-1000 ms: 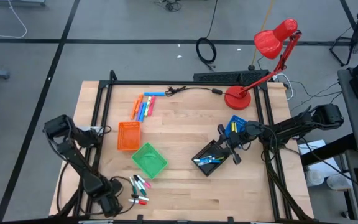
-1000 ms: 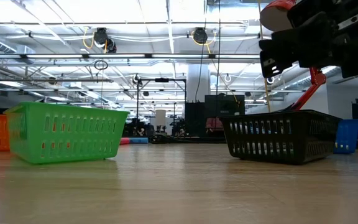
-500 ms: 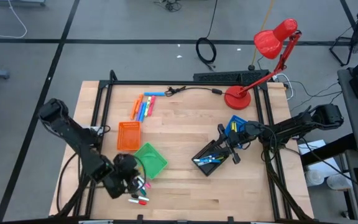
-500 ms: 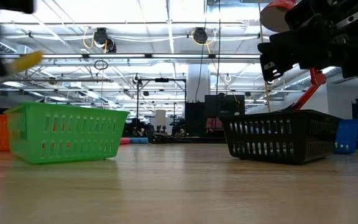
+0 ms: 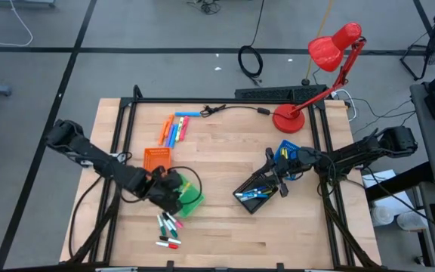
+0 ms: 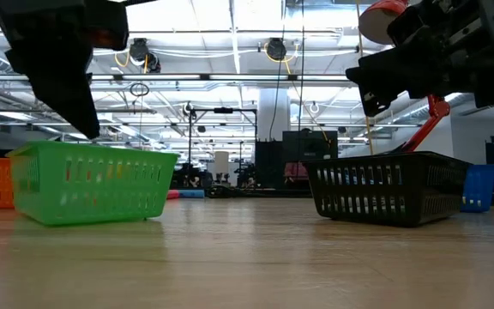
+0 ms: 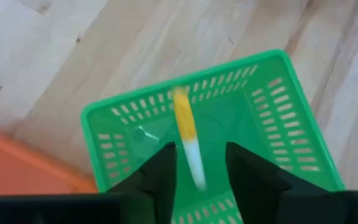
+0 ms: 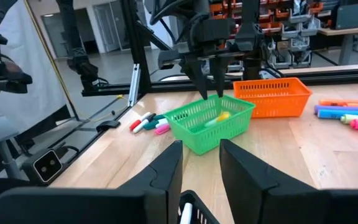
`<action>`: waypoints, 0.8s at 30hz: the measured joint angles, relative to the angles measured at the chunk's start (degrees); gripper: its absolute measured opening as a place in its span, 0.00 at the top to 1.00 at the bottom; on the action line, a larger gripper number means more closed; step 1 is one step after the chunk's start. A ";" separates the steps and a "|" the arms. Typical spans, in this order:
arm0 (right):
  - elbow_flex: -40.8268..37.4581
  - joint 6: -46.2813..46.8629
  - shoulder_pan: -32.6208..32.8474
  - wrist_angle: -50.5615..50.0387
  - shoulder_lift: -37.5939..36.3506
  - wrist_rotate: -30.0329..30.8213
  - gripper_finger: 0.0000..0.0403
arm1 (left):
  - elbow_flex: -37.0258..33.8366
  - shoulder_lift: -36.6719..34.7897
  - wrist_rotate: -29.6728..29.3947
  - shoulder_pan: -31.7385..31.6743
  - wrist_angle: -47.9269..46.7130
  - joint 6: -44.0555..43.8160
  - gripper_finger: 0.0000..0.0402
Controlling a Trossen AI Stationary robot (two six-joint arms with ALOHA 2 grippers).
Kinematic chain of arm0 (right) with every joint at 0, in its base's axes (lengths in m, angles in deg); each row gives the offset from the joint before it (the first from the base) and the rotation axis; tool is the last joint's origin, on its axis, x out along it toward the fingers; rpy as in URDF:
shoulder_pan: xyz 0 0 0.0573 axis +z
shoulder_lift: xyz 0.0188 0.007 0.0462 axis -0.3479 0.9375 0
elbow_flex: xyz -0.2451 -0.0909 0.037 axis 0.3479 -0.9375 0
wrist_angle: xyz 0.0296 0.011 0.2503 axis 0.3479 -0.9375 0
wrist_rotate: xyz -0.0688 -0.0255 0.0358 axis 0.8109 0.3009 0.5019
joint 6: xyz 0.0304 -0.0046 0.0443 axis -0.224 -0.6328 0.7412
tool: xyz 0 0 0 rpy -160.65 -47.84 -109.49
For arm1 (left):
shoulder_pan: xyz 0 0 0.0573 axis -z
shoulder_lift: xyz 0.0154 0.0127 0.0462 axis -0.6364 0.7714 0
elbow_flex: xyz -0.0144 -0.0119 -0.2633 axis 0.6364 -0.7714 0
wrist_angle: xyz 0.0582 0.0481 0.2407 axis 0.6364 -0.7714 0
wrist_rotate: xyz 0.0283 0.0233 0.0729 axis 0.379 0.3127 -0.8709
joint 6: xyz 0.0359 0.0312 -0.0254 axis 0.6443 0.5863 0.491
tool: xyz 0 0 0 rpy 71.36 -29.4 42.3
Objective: Pick & Place Markers
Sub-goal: Put the small yellow highlighter pen into the green basket, then put the small red highlighter pen into the green basket
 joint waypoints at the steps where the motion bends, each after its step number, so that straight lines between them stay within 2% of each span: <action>1: 0.00 0.00 0.00 -0.02 0.02 0.00 0.77 | 0.00 -0.02 0.04 -0.25 0.00 0.91 0.62; 4: 0.00 0.00 0.00 -0.02 0.02 0.00 0.77 | 0.02 -0.04 2.14 -0.71 -0.02 2.83 0.56; 7: 0.00 0.00 0.00 -0.04 0.02 0.00 0.77 | 0.04 -1.01 9.59 -0.78 -0.31 3.07 0.53; 10: 0.00 -0.04 0.00 -0.02 0.02 0.00 0.77 | 0.13 -1.02 15.86 0.73 -0.38 -1.73 0.51; 13: 0.00 -0.98 0.00 -0.04 0.01 0.21 0.77 | 0.13 -1.00 19.16 3.77 -0.42 -7.35 0.51; 19: 0.00 -2.84 -0.04 -0.06 0.02 3.33 0.77 | 0.13 -0.91 15.53 11.08 -0.49 -22.38 0.55; 24: 0.00 -3.43 -0.02 -0.04 0.02 2.81 0.77 | 0.13 -0.40 7.86 17.14 0.66 -37.37 0.59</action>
